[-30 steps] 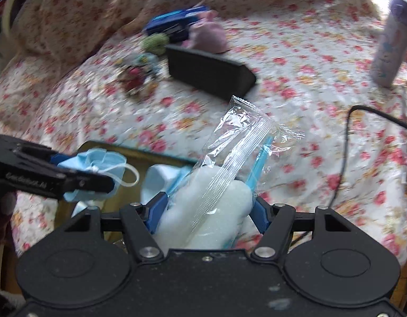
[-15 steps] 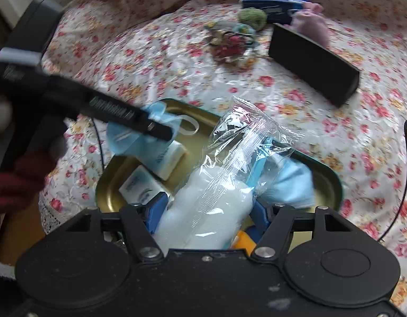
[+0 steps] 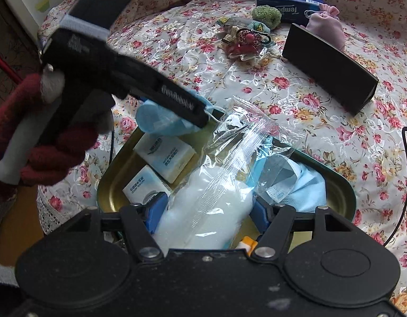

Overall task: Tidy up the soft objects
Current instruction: 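Release the plastic bag into the tray with right while left drops the mask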

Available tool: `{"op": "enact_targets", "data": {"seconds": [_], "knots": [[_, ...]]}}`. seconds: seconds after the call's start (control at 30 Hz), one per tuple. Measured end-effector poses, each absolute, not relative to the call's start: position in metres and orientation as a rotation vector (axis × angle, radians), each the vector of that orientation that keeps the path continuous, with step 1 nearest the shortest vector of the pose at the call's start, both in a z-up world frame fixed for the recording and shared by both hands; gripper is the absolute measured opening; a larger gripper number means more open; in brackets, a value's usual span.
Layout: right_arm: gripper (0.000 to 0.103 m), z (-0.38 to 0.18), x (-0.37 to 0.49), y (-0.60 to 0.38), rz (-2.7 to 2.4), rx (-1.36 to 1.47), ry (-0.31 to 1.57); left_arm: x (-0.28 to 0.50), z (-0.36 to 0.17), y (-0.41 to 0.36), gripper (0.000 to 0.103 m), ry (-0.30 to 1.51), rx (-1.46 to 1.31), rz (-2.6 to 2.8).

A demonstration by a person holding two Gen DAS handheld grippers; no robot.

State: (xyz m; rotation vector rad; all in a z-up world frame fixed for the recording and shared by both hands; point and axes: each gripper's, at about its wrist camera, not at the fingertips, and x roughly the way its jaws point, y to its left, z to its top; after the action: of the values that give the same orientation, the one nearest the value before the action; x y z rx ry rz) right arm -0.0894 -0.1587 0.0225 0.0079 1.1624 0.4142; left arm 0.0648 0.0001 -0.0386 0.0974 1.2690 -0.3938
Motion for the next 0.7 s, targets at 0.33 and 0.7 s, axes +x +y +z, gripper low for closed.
{"op": "enact_targets", "data": {"seconds": [0.33, 0.7], "knots": [[0.065, 0.016, -0.083, -0.159, 0.421, 0.006, 1.183, 0.054, -0.053, 0.010, 0.062, 1.367, 0.083, -0.384], [0.073, 0.015, -0.081, -0.157, 0.438, 0.015, 1.169, 0.058, -0.031, 0.021, 0.084, 1.324, 0.023, -0.362]]}}
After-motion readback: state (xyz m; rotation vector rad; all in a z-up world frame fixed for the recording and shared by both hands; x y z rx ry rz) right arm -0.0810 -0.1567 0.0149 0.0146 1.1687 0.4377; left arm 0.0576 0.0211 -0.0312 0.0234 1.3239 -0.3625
